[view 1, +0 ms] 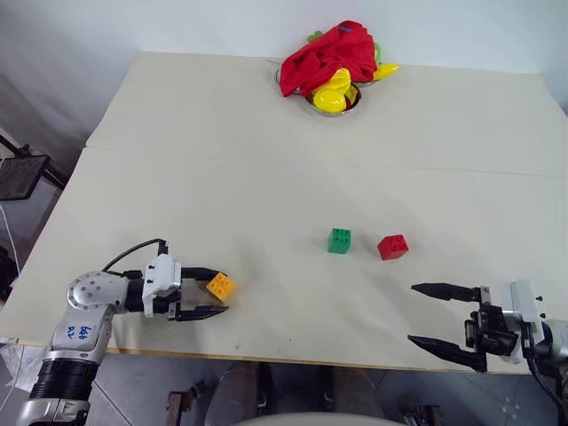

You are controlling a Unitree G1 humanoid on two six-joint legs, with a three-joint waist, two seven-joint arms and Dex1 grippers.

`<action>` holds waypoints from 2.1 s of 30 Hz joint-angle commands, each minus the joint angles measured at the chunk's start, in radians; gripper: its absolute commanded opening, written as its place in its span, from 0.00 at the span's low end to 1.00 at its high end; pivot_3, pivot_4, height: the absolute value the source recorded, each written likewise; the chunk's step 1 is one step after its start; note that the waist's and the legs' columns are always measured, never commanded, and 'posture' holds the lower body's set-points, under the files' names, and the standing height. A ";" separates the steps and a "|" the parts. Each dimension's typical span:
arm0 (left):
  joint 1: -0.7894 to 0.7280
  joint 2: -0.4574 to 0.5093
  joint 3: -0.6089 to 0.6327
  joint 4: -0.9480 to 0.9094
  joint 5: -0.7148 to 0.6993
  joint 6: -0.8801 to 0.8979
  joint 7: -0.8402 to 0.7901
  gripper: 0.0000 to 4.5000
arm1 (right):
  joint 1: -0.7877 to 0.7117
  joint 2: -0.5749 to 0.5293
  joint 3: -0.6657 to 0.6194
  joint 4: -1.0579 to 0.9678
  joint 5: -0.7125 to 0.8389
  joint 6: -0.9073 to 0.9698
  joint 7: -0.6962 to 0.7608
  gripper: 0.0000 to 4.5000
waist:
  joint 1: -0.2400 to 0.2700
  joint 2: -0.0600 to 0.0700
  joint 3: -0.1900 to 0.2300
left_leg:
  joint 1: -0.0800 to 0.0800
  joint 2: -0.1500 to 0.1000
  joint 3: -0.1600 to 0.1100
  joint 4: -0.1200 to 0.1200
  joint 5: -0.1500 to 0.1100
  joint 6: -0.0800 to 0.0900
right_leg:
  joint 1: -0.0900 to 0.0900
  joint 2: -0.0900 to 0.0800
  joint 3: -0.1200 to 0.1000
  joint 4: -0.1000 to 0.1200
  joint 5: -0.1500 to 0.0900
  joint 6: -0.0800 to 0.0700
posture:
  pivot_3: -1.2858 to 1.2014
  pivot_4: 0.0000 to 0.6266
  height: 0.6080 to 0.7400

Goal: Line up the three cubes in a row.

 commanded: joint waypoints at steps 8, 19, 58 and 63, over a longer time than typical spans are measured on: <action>-0.057 0.041 -0.014 0.008 -0.035 0.092 -0.065 0.63 | 0.033 0.028 -0.032 -0.046 -0.006 -0.043 -0.049 1.00 | -0.001 0.000 0.000 | 0.000 0.000 0.000 0.000 0.000 0.000 | 0.000 0.000 0.000 0.000 0.000 0.000 | 0.52 0.24 1.00; -0.163 0.035 -0.055 0.089 -0.045 -0.040 -0.226 0.99 | 0.037 0.003 -0.040 -0.040 0.004 -0.040 -0.045 1.00 | 0.002 0.000 0.000 | 0.000 0.000 -0.001 0.000 0.000 0.000 | 0.000 0.000 -0.001 -0.001 0.000 0.000 | 0.52 0.24 1.00; -0.693 -0.186 -0.367 0.413 0.017 0.097 0.023 0.39 | 0.210 0.077 -0.256 -0.020 0.014 -0.082 -0.077 1.00 | 0.021 -0.001 0.000 | -0.001 -0.005 0.001 0.000 0.001 0.002 | 0.001 0.002 0.000 -0.002 0.001 0.001 | 0.52 0.24 1.00; -0.822 -0.306 -0.384 0.729 0.163 -0.072 0.026 0.39 | 0.237 0.097 -0.268 -0.044 0.014 -0.091 -0.085 1.00 | 0.021 -0.002 0.000 | -0.002 -0.005 0.001 0.000 0.001 0.001 | 0.000 0.003 -0.001 -0.003 0.001 0.001 | 0.52 0.24 1.00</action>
